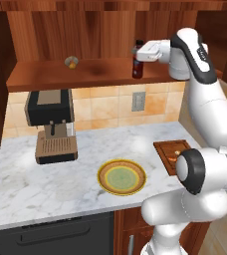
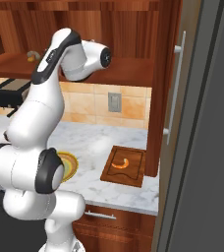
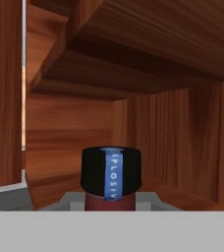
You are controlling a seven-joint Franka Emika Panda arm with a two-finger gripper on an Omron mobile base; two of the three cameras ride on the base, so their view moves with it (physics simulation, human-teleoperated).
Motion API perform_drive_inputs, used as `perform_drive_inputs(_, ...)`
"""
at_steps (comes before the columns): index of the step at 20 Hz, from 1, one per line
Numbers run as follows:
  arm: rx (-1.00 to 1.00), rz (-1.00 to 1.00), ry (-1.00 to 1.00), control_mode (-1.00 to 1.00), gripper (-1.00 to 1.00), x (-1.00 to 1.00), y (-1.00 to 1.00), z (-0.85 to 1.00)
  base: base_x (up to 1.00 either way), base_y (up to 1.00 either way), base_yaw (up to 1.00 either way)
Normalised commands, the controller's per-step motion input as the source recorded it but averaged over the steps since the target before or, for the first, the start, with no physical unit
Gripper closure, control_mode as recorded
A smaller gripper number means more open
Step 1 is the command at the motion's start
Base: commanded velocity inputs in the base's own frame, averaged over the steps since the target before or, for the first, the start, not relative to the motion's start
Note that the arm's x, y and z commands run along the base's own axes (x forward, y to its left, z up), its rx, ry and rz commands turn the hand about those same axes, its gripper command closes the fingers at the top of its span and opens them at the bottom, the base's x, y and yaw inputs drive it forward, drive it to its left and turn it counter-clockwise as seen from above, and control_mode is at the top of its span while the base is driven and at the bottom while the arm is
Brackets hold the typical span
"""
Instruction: Pick the shrimp from the plate and place it on the cutting board. Then pick the condiment bottle from the cabinet and place it next to the cutting board.
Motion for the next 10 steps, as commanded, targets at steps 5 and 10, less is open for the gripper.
perform_drive_inputs(5,0.00,0.00,0.00,-1.00,1.00,-0.28,0.00,0.03,0.00,0.00,0.00)
perform_drive_inputs(10,0.00,0.00,0.00,-1.00,1.00,-0.31,0.00,0.05,0.00,0.00,0.00)
